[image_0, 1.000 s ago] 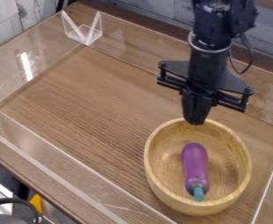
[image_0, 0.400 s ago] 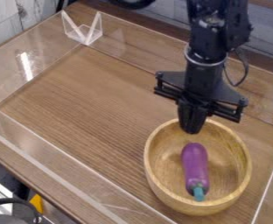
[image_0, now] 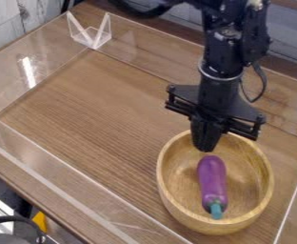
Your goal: Put the purple eggplant in the brown bowl
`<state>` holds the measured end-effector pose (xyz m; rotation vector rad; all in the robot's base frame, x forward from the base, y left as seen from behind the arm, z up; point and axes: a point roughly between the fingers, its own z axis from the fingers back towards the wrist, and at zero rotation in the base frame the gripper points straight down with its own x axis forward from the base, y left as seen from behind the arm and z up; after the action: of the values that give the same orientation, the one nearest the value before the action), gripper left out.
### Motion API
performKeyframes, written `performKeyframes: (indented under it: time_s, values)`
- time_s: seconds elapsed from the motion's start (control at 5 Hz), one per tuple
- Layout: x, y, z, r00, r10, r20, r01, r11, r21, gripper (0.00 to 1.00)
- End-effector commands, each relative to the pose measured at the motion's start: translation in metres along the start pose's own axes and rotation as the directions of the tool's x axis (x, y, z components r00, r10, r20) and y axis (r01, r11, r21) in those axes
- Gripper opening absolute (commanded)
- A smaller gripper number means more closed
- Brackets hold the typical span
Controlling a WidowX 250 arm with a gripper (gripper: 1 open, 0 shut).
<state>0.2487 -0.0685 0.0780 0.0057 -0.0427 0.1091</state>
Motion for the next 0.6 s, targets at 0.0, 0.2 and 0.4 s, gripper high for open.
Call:
performKeyframes:
  time_s: [0.0,0.2,0.4]
  values:
    - [0.0015,-0.0015,0.0041,1.000,-0.010,0.019,0.010,1.000,-0.001,0.00]
    - [0.0007,-0.0005,0.0030,1.000,-0.009,0.015,0.009,1.000,0.003,0.00]
    - [0.0000,0.0006,0.0024,1.000,-0.007,0.012,0.007,1.000,0.006,0.00]
